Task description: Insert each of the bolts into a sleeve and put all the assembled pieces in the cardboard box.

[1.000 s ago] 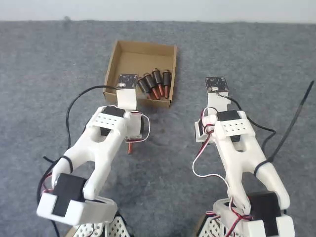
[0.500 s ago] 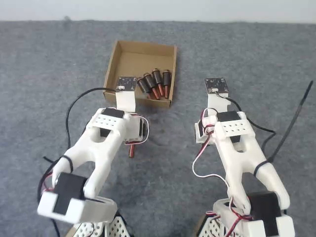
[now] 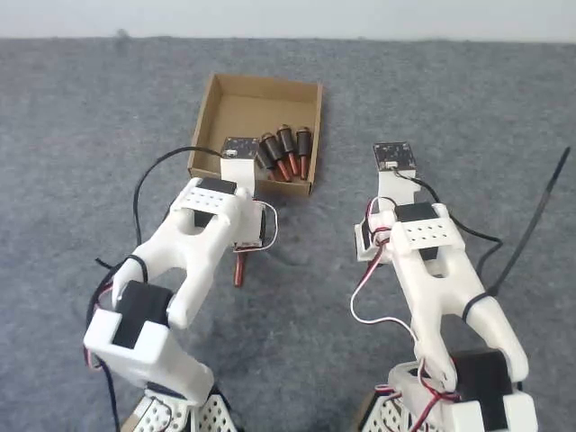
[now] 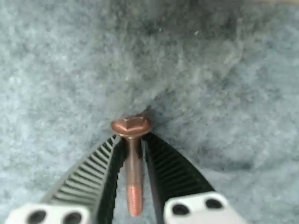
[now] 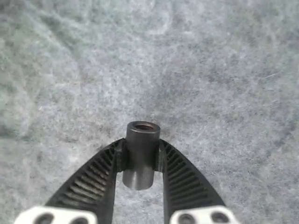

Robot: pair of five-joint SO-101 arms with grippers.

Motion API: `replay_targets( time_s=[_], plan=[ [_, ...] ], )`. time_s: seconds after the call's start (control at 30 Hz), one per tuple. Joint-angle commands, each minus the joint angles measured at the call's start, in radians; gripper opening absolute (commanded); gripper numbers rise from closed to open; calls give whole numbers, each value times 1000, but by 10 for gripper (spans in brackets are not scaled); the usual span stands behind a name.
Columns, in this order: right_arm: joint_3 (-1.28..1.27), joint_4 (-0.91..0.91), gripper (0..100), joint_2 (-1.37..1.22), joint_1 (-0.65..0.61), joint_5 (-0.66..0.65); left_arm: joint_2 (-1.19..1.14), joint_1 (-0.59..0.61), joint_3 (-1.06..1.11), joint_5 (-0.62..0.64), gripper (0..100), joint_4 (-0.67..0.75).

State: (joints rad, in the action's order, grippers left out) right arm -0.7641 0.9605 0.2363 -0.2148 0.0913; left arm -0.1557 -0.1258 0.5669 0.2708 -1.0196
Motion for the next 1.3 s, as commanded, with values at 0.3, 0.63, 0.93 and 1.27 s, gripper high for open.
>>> replay_targets(
  time_s=[0.3,0.63,0.93,1.27],
  plan=[
    [6,-36,7,8,10,-12,187,61,142,-12,9,206],
    [8,-337,8,8,12,-12,370,144,349,-12,10,419],
    [5,-680,9,8,10,-12,404,146,390,-12,11,459],
    [9,-1198,9,-148,12,-12,402,146,394,-12,11,459]
  ],
)
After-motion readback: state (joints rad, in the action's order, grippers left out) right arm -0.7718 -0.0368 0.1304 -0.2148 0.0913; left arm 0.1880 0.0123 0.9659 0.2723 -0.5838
